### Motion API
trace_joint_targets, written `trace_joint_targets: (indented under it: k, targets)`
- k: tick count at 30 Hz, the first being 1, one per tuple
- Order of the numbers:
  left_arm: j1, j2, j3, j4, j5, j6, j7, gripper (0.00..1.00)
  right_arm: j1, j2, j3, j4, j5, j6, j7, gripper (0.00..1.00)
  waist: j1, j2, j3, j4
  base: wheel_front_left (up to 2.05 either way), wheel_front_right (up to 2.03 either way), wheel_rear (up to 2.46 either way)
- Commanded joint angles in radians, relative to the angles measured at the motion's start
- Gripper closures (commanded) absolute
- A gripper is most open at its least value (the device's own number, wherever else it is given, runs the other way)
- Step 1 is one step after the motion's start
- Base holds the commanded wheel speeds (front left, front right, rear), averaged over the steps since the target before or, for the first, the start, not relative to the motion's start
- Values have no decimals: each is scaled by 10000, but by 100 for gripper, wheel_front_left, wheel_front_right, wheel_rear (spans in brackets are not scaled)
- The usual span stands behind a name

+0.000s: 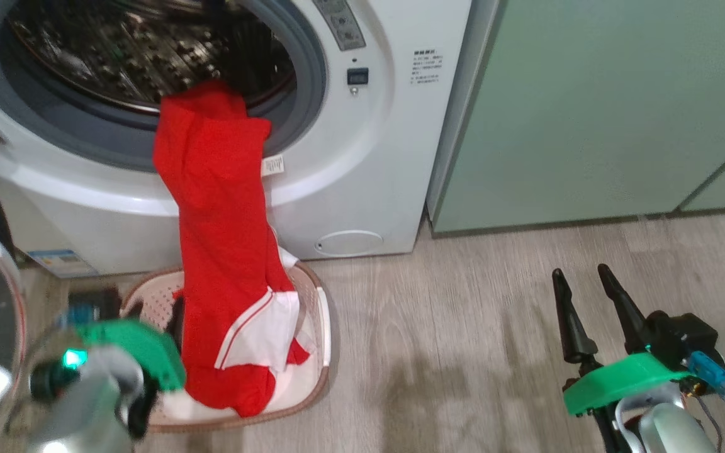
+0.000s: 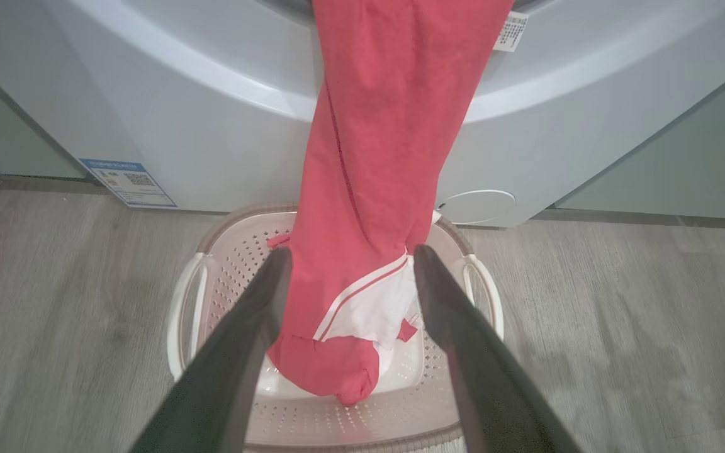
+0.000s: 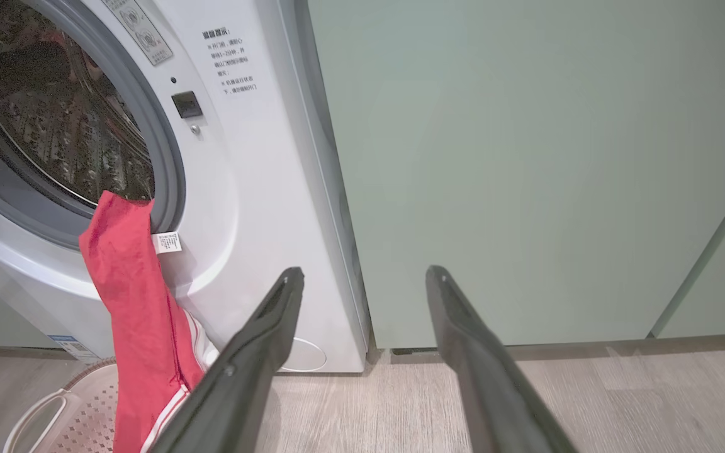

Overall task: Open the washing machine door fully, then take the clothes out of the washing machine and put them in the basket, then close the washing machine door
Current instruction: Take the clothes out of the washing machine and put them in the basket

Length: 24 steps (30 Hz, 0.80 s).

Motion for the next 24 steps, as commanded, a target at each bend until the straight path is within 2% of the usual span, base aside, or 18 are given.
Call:
trace_joint_targets:
  k: [1,6,15,21,24]
  targets:
    - [-1168,395,205,-35,3,-3,491,0,-316,31,186,-331,62,65,-63,0,0,-1,367,-98,0,0,0]
    - [-2418,540,97,161,-16,-5,1650,0,-546,97,205,-351,69,65,-63,0,0,-1,916,-268,0,0,0]
    - [-5383,1368,-201,643,381,369,4020,0,-1199,280,325,-451,64,65,-63,0,0,-1,2289,-909,0,0,0]
    - [-7164,1917,-279,794,706,785,4736,0,-1609,318,432,-523,54,65,-63,0,0,-1,3149,-1386,0,0,0]
    - [-7668,2044,-266,872,726,794,4840,0,-1745,326,434,-555,56,65,-63,0,0,-1,3455,-1527,0,0,0]
